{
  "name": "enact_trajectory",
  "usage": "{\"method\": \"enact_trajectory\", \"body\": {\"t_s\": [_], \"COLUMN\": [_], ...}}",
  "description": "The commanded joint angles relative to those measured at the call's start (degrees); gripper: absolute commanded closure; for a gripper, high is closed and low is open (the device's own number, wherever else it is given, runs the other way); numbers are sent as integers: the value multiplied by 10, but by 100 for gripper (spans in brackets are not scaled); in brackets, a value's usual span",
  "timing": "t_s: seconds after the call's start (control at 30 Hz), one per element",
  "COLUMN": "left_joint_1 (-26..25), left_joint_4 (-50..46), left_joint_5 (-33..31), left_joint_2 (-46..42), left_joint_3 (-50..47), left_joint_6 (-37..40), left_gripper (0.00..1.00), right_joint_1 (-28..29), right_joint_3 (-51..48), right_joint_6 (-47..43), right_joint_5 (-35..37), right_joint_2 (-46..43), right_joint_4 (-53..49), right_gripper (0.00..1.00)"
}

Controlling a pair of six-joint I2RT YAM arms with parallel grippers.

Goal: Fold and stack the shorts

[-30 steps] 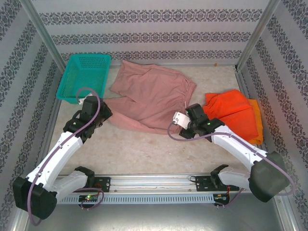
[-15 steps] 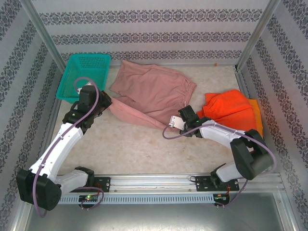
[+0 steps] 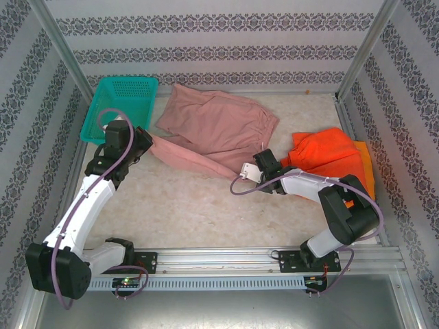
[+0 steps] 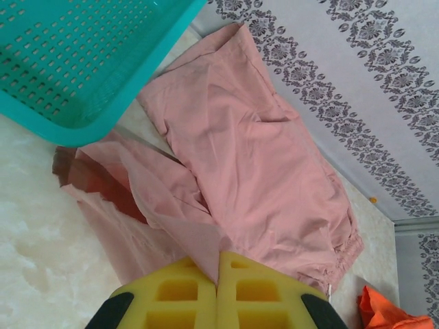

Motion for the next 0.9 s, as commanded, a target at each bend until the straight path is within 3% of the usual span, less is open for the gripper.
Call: {"method": "enact_trajectory", "body": {"t_s": [0.0, 0.4, 0.6, 0.87], "left_joint_1": [19, 33, 33, 33], "left_joint_4": [20, -23, -57, -90], "left_joint_5": [9, 16, 6, 1], "left_joint_2": [-18, -72, -107, -116], "left_joint_3": [-5, 36, 64, 128], "left_joint_6": [-5, -4, -3, 20], "left_gripper": [100, 100, 100, 100], "right_joint_1": [-10, -28, -38, -70], "right_joint_3": [0, 12, 58, 142], "right_joint_6": [-9, -73, -70, 7], "right_joint_5": [1, -108, -169, -272], "right_joint_2": [-43, -289, -335, -342], "right_joint_4": [-4, -156, -257, -389], "right_gripper": [100, 100, 100, 100]}}
